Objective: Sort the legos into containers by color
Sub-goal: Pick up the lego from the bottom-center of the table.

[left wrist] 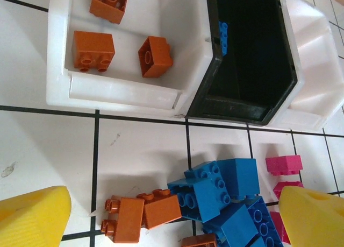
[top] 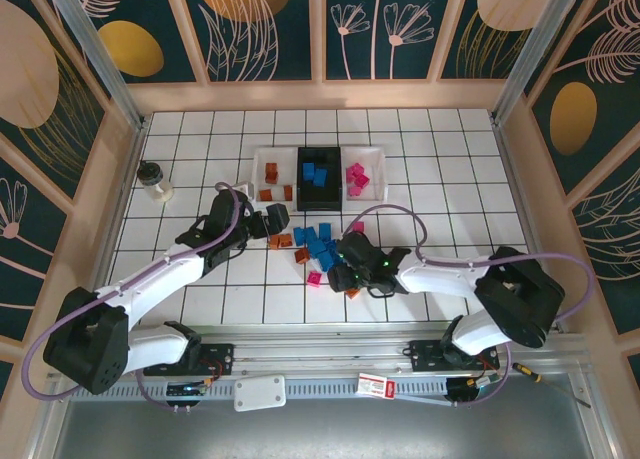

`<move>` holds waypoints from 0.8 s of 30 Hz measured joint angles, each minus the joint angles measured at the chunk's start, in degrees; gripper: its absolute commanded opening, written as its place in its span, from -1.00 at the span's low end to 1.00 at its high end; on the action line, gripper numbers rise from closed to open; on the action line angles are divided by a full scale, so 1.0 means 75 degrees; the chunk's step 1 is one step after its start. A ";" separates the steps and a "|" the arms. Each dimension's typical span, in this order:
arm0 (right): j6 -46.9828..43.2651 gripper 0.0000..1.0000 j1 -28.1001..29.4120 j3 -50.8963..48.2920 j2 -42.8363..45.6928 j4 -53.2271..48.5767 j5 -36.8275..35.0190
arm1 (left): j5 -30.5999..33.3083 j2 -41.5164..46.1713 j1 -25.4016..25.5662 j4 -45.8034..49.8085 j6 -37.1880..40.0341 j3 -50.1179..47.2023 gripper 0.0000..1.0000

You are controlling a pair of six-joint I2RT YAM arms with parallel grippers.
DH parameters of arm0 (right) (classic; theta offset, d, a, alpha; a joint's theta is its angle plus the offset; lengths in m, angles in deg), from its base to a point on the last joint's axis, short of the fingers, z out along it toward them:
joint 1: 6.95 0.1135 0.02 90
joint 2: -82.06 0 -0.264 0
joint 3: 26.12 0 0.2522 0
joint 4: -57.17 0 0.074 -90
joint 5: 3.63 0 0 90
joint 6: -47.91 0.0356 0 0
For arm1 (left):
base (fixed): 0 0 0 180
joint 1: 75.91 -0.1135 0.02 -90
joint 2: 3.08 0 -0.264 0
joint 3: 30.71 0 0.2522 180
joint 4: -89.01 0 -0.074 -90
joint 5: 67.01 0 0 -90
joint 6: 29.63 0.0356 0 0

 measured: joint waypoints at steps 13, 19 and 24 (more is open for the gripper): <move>-0.0466 -0.40 0.0000 0.0154 -0.0236 0.0201 -0.0184 | 0.0041 0.0119 0.0000 0.0119 -0.0009 -0.0038 0.97; -0.0595 -0.49 0.0020 0.0245 0.0804 -0.0262 -0.0044 | 0.0490 0.0731 0.0000 0.0431 -0.0169 -0.0079 0.97; -0.1035 -0.50 -0.0152 0.1530 0.0898 -0.0487 0.0082 | 0.1003 0.1437 0.0000 0.0600 -0.0350 -0.0242 0.97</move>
